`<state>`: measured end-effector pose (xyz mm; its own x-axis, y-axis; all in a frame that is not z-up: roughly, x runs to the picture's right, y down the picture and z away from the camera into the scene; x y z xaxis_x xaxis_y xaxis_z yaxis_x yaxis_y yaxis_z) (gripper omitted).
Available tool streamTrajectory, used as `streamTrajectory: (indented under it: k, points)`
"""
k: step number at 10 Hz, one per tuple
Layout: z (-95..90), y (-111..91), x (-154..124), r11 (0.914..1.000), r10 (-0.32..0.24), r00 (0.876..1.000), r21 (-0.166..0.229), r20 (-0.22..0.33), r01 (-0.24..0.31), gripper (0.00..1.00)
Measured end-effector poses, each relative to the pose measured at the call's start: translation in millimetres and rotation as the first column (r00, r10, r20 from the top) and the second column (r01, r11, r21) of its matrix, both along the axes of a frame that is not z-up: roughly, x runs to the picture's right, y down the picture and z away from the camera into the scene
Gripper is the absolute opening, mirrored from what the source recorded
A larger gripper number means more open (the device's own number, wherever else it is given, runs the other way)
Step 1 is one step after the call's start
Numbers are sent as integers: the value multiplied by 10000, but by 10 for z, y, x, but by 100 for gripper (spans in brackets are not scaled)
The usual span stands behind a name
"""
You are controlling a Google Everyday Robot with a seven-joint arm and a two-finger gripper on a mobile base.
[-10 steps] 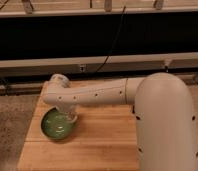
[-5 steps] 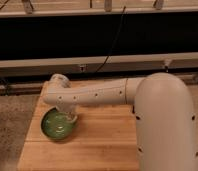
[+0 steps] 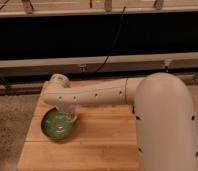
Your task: Place the white sponge in the ceramic bowl
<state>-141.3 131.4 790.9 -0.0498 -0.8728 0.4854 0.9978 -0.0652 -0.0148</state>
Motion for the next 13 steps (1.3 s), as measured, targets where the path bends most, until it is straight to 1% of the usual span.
streamTrajectory:
  k: [1, 5, 6, 7, 10, 11, 12, 13]
  points:
    - [9, 7, -1, 10000, -13, 10000, -10, 9, 13, 29]
    - [12, -7, -10, 10000, -59, 10000, 22, 71, 59, 30]
    - [13, -8, -12, 10000, -69, 9999, 25, 83, 68, 35]
    - [15, -11, -15, 10000, -80, 9999, 33, 100, 79, 37]
    - [23, -13, -24, 9999, -115, 9998, 39, 151, 115, 37]
    - [24, -14, -24, 9999, -123, 9998, 44, 162, 122, 39]
    - [26, -13, -28, 9999, -143, 9997, 50, 186, 142, 49]
    - [26, -13, -28, 9999, -152, 9997, 51, 197, 151, 56]
